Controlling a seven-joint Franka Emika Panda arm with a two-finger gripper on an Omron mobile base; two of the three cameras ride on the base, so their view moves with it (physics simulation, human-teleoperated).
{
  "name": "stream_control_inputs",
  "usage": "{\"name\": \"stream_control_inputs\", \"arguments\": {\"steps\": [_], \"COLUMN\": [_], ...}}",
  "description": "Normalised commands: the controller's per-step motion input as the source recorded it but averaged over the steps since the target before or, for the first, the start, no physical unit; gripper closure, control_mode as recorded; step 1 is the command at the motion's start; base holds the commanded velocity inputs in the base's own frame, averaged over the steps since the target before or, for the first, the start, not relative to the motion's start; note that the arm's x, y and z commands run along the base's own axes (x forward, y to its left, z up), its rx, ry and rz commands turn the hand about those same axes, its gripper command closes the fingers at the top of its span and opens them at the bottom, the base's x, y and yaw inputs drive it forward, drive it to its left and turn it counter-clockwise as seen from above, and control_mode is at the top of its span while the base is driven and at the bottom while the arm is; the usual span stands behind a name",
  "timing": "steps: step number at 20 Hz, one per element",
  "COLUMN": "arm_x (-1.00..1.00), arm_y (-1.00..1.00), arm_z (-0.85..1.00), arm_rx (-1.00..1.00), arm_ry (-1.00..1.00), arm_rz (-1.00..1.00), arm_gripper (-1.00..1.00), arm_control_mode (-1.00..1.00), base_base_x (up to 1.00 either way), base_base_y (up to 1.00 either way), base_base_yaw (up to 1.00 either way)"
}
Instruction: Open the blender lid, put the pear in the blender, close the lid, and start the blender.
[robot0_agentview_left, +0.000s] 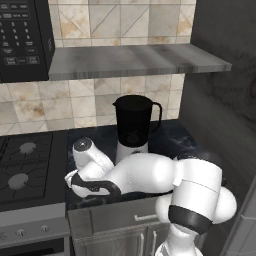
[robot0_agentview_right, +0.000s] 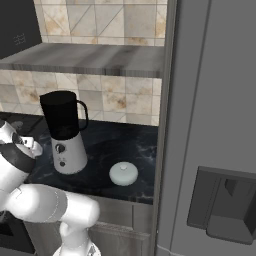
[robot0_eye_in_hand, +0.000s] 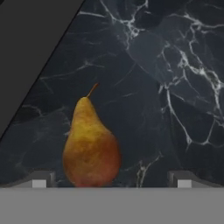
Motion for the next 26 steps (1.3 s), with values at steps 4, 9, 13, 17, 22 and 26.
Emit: {"name": "stream_control_inputs", "arguments": {"steps": [4,9,13,17,22,26], "arm_x": [0.20,0.00,0.05,0.03,0.00,0.01], "arm_y": [0.13,0.03,0.06,0.09,0.00,0.06], "arm_z": [-0.29,-0.26,-0.22,-0.29,-0.40,-0.04], "arm_rx": [-0.04,-0.01,-0.03,-0.04,-0.03,0.00], "arm_ry": [0.07,0.01,0.01,0.01,0.06,0.00], "arm_rz": [0.00,0.00,0.00,0.00,0.00,0.00], "arm_gripper": [-1.00,-1.00,-1.00,-1.00,1.00,1.00], "arm_control_mode": [-1.00,-1.00,-1.00,-1.00,-1.00,-1.00], "base_base_x": [0.00,0.00,0.00,0.00,0.00,0.00], "base_base_y": [0.00,0.00,0.00,0.00,0.00,0.00], "base_base_yaw": [0.00,0.00,0.00,0.00,0.00,0.00]}}
